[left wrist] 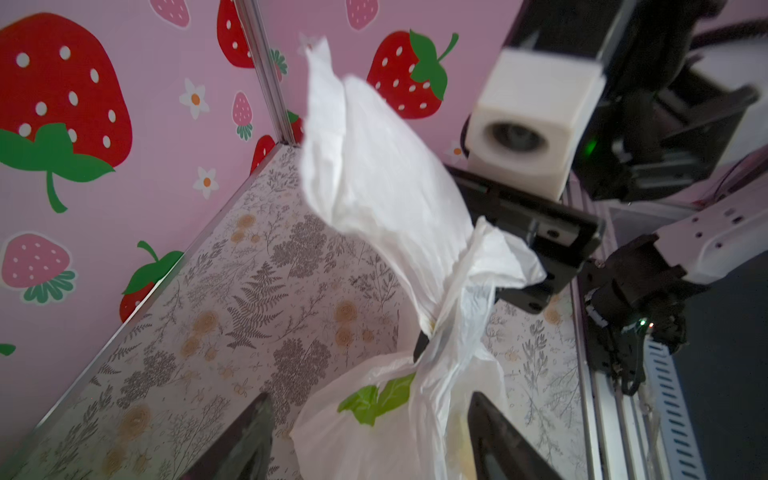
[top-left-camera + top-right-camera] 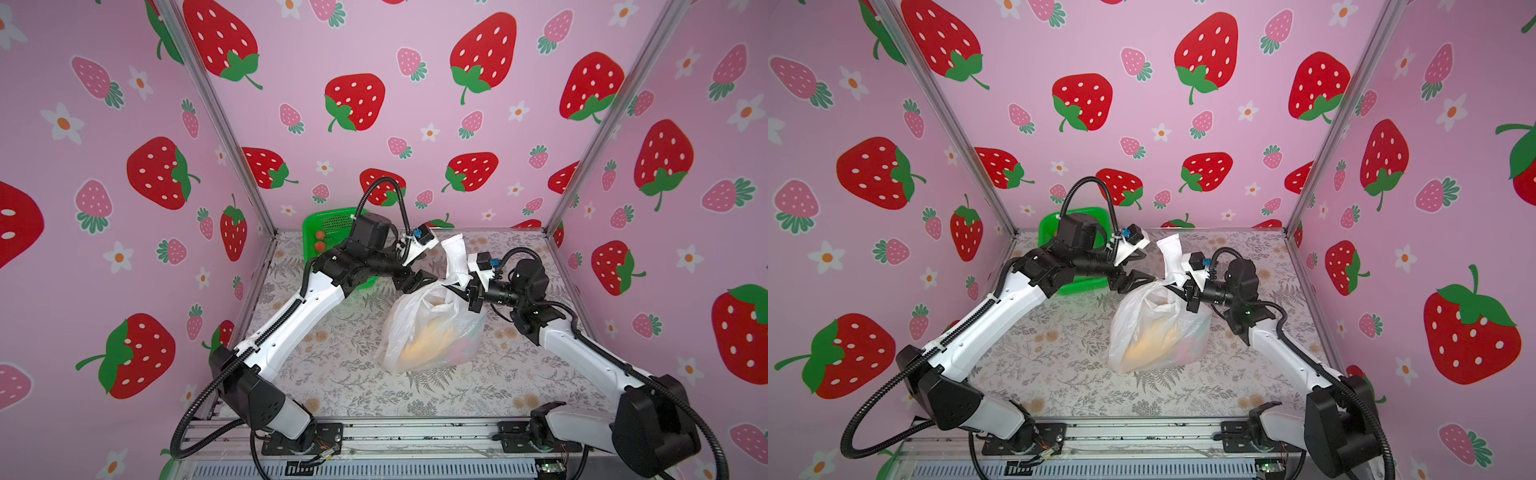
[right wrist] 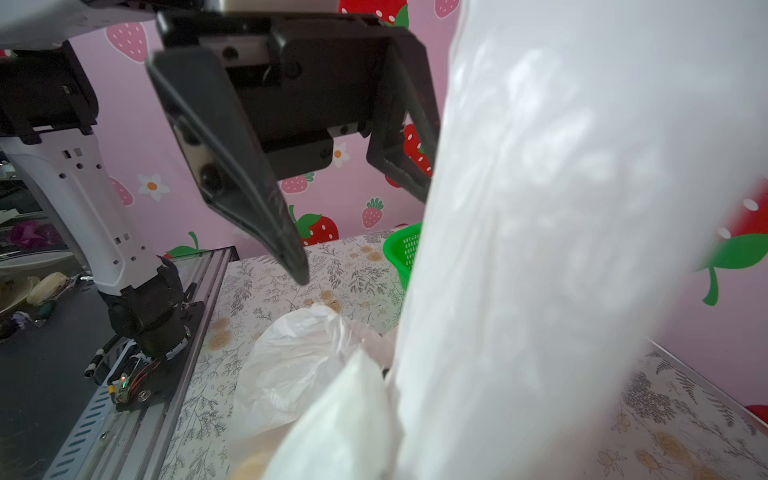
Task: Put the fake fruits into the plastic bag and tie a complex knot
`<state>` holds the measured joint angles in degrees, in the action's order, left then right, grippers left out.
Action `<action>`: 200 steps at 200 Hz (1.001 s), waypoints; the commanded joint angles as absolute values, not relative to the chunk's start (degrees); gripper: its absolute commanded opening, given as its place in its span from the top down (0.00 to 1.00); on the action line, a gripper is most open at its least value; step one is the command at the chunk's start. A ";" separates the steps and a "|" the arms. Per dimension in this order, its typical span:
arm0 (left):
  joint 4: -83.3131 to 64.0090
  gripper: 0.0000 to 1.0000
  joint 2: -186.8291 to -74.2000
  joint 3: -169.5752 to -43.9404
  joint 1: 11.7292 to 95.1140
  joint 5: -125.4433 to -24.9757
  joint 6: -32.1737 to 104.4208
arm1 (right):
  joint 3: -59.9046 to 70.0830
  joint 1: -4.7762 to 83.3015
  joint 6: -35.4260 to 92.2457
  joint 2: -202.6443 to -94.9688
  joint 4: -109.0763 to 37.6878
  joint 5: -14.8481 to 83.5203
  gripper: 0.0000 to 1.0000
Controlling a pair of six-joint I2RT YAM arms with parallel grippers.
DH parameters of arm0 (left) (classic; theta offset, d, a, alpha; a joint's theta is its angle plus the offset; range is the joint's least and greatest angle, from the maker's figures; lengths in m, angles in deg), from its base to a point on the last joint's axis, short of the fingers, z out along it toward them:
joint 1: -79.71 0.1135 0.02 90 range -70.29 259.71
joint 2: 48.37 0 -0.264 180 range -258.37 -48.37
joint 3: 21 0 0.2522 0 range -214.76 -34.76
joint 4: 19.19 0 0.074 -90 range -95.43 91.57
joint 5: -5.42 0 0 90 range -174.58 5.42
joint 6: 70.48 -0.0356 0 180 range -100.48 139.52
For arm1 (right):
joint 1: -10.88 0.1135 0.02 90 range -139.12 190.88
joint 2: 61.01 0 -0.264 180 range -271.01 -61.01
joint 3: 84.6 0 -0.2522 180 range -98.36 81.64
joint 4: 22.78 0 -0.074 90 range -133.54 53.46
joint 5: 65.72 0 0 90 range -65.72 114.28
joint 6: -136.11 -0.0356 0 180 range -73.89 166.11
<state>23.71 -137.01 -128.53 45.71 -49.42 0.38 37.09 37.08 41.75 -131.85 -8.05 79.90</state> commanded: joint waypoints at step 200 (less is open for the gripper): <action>8.86 1.00 -141.96 -131.26 47.23 -37.10 19.52 | 39.89 38.26 34.52 -130.14 -4.30 74.30 0.88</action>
<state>12.04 -143.29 -131.42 46.57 -38.04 18.74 38.66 38.58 36.09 -131.40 -5.82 74.63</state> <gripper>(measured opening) 0.045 0.118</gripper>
